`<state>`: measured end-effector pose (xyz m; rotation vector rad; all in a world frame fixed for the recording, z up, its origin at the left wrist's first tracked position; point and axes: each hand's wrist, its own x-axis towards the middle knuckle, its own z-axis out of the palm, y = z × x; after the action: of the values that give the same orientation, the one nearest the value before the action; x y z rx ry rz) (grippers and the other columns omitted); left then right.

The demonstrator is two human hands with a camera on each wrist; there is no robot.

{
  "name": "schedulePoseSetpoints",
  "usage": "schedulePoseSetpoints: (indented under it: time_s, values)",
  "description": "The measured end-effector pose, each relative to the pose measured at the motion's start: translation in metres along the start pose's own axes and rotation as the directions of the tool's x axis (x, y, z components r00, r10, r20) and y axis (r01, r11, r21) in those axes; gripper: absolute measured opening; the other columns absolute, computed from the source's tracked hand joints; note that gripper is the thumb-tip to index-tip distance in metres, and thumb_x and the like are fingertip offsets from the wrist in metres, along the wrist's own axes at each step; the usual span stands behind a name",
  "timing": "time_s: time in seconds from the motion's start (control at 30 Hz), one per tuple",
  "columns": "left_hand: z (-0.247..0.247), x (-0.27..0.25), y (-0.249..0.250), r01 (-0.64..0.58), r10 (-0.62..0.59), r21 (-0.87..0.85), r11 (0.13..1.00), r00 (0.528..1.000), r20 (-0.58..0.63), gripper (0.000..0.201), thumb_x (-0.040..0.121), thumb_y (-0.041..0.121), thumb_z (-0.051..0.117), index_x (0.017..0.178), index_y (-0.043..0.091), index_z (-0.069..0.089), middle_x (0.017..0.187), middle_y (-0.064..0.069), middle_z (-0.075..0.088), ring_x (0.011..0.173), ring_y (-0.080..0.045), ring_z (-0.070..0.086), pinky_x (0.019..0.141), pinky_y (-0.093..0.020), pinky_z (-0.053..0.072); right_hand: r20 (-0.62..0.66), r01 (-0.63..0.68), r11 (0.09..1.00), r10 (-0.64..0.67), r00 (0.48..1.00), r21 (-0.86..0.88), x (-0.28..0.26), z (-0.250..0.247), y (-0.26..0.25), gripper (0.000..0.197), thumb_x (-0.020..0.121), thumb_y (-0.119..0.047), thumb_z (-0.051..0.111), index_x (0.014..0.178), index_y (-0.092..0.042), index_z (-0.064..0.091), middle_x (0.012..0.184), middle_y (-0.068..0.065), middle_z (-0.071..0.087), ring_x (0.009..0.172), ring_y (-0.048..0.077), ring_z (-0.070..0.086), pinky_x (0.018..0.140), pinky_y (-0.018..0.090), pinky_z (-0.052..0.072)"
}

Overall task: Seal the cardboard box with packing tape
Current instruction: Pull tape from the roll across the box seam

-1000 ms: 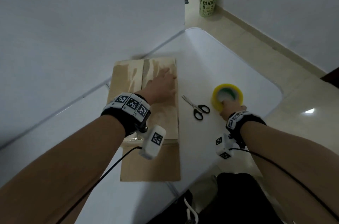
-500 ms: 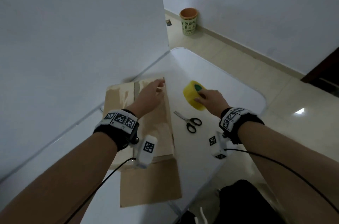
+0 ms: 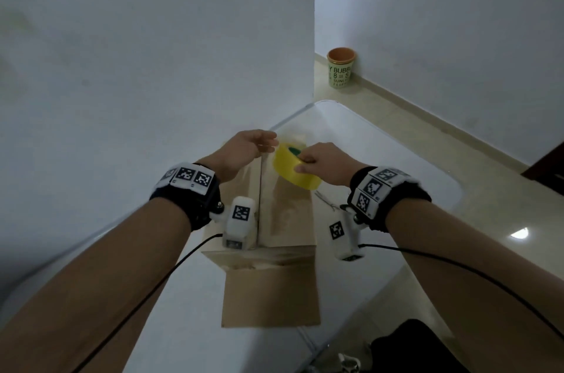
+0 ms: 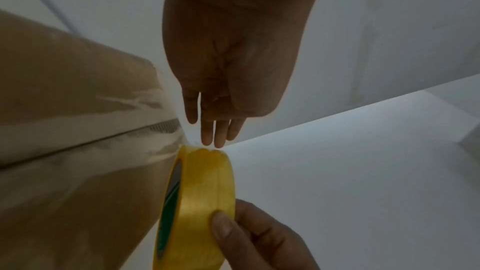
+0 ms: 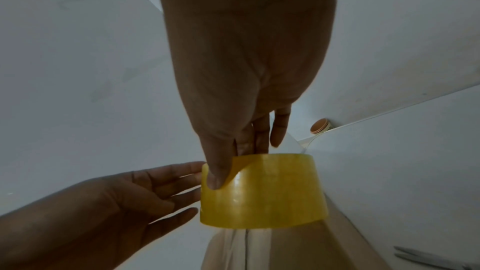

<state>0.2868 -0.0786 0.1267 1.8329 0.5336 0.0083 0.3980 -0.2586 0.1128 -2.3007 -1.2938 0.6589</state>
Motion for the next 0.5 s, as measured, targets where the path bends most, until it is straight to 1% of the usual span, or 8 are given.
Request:
schedulePoseSetpoints:
  time_s: [0.07, 0.17, 0.2, 0.23, 0.3, 0.37, 0.43, 0.5]
  values:
    - [-0.007, -0.009, -0.003, -0.003, 0.003, 0.005, 1.000, 1.000, 0.000, 0.050, 0.082, -0.021, 0.036, 0.123, -0.002, 0.058, 0.118, -0.016, 0.063, 0.103, -0.021, 0.062, 0.087, -0.025, 0.048, 0.002, 0.013, 1.000, -0.013, 1.000, -0.012, 0.002, 0.004, -0.008, 0.041, 0.093, -0.032, 0.056, 0.078, 0.006, 0.051, 0.075, 0.019, 0.048, 0.070, 0.029, 0.047, 0.066, 0.033, 0.029]
    - [-0.013, -0.024, -0.008, 0.006, -0.006, 0.023, 1.000, 1.000, -0.017, 0.047, 0.083, -0.018, 0.039, 0.110, 0.011, 0.064, 0.111, -0.007, 0.065, 0.098, -0.015, 0.063, 0.086, -0.021, 0.048, -0.005, 0.050, 0.999, -0.050, 0.999, -0.010, 0.003, 0.009, -0.021, 0.037, 0.093, -0.031, 0.057, 0.073, -0.002, 0.047, 0.073, 0.013, 0.045, 0.070, 0.024, 0.045, 0.066, 0.032, 0.029]
    - [-0.015, -0.027, -0.010, 0.010, -0.008, 0.033, 0.999, 0.999, -0.033, 0.049, 0.084, -0.017, 0.039, 0.110, 0.016, 0.064, 0.112, -0.002, 0.065, 0.099, -0.013, 0.062, 0.086, -0.021, 0.047, -0.009, 0.060, 0.998, -0.060, 0.998, -0.009, 0.004, 0.011, -0.024, 0.035, 0.093, -0.031, 0.056, 0.073, -0.005, 0.046, 0.073, 0.013, 0.046, 0.070, 0.026, 0.047, 0.066, 0.032, 0.029]
    - [-0.017, -0.030, -0.012, 0.013, -0.010, 0.052, 0.999, 0.999, -0.052, 0.052, 0.084, -0.016, 0.038, 0.115, 0.019, 0.062, 0.118, 0.000, 0.062, 0.104, -0.012, 0.060, 0.086, -0.021, 0.046, -0.011, 0.066, 0.998, -0.066, 0.998, -0.007, 0.004, 0.013, -0.027, 0.035, 0.093, -0.030, 0.056, 0.074, -0.003, 0.047, 0.075, 0.015, 0.049, 0.072, 0.030, 0.051, 0.066, 0.033, 0.031]
    - [-0.022, -0.031, -0.018, 0.030, -0.021, 0.104, 0.994, 0.996, -0.087, 0.061, 0.085, -0.015, 0.035, 0.136, 0.016, 0.049, 0.139, 0.000, 0.049, 0.122, -0.013, 0.050, 0.091, -0.024, 0.041, -0.008, 0.081, 0.997, -0.081, 0.997, 0.008, 0.005, 0.016, -0.034, 0.041, 0.094, -0.030, 0.056, 0.084, 0.010, 0.054, 0.084, 0.024, 0.059, 0.084, 0.037, 0.058, 0.070, 0.034, 0.036]
    - [-0.026, -0.032, -0.023, 0.088, -0.078, 0.097, 0.991, 0.992, -0.097, 0.068, 0.084, -0.016, 0.032, 0.145, 0.013, 0.037, 0.148, -0.003, 0.039, 0.134, -0.017, 0.039, 0.097, -0.027, 0.036, -0.007, 0.117, 0.993, -0.117, 0.993, 0.032, 0.006, 0.019, -0.042, 0.044, 0.093, -0.029, 0.057, 0.094, 0.015, 0.057, 0.087, 0.027, 0.060, 0.087, 0.038, 0.058, 0.068, 0.036, 0.033]
    - [-0.030, -0.033, -0.028, 0.128, -0.126, 0.020, 0.992, 0.989, -0.082, 0.065, 0.084, -0.018, 0.031, 0.143, 0.008, 0.040, 0.145, -0.006, 0.043, 0.132, -0.021, 0.042, 0.098, -0.029, 0.038, -0.007, 0.152, 0.987, -0.152, 0.988, 0.058, 0.007, 0.021, -0.048, 0.043, 0.093, -0.029, 0.059, 0.100, 0.013, 0.060, 0.094, 0.029, 0.062, 0.091, 0.039, 0.058, 0.073, 0.039, 0.037]
    - [-0.035, -0.033, -0.035, 0.114, -0.115, -0.026, 0.993, 0.991, -0.063, 0.062, 0.078, -0.021, 0.033, 0.130, 0.006, 0.054, 0.133, -0.009, 0.057, 0.122, -0.024, 0.053, 0.098, -0.035, 0.046, -0.011, 0.166, 0.982, -0.166, 0.986, 0.090, 0.007, 0.022, -0.054, 0.040, 0.092, -0.029, 0.060, 0.105, 0.008, 0.063, 0.101, 0.029, 0.063, 0.096, 0.038, 0.059, 0.086, 0.043, 0.042]
